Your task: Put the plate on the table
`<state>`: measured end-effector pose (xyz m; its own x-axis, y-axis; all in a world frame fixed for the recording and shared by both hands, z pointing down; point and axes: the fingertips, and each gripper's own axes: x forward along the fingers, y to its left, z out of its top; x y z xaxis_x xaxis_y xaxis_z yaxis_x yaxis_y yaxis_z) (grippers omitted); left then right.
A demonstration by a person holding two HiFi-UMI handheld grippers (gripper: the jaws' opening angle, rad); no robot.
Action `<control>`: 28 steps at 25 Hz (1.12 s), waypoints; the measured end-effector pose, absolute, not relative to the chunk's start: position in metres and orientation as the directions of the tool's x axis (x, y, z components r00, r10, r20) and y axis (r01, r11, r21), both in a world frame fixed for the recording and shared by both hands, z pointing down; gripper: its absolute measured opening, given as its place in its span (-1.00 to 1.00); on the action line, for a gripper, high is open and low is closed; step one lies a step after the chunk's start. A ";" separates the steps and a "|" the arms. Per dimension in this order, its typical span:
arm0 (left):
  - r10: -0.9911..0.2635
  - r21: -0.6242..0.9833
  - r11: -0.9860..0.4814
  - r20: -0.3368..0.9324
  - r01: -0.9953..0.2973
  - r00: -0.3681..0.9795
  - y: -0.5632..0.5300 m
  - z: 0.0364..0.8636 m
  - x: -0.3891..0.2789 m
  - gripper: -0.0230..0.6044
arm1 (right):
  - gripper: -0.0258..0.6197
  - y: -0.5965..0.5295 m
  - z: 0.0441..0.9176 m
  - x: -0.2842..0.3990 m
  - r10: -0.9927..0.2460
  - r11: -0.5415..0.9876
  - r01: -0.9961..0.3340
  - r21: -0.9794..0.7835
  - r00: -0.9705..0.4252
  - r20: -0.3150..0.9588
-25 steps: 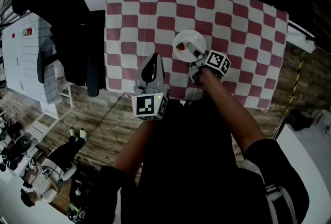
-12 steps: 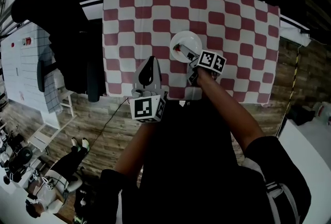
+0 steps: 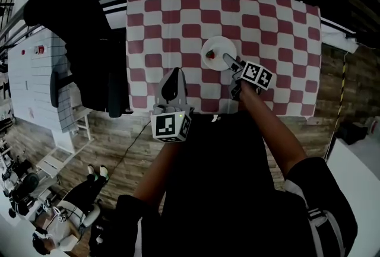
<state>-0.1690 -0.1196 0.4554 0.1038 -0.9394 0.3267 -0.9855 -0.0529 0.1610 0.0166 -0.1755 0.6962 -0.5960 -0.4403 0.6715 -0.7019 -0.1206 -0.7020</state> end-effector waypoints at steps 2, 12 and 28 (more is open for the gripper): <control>-0.940 0.161 -0.073 0.320 -0.984 0.122 -0.115 0.452 -0.165 -0.90 | 0.61 -0.175 0.687 0.027 -0.468 -0.131 -0.686 -0.715 -0.593 0.655; -0.935 0.173 -0.193 0.266 -0.966 0.234 -0.090 0.436 -0.147 -0.90 | 0.59 -0.153 0.600 0.047 -0.625 0.008 -0.666 -0.746 -0.586 0.516; -0.900 0.261 -0.337 0.192 -0.905 0.391 -0.026 0.428 -0.108 -0.90 | -0.91 -0.057 0.450 0.033 -0.779 0.373 -0.800 -0.470 -0.545 0.309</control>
<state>-0.1077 -0.0265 0.4281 0.3909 -0.9002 0.1917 -0.9046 -0.3373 0.2606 0.0329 -0.0572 0.4497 -0.5451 -0.7795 0.3087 -0.8000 0.3734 -0.4696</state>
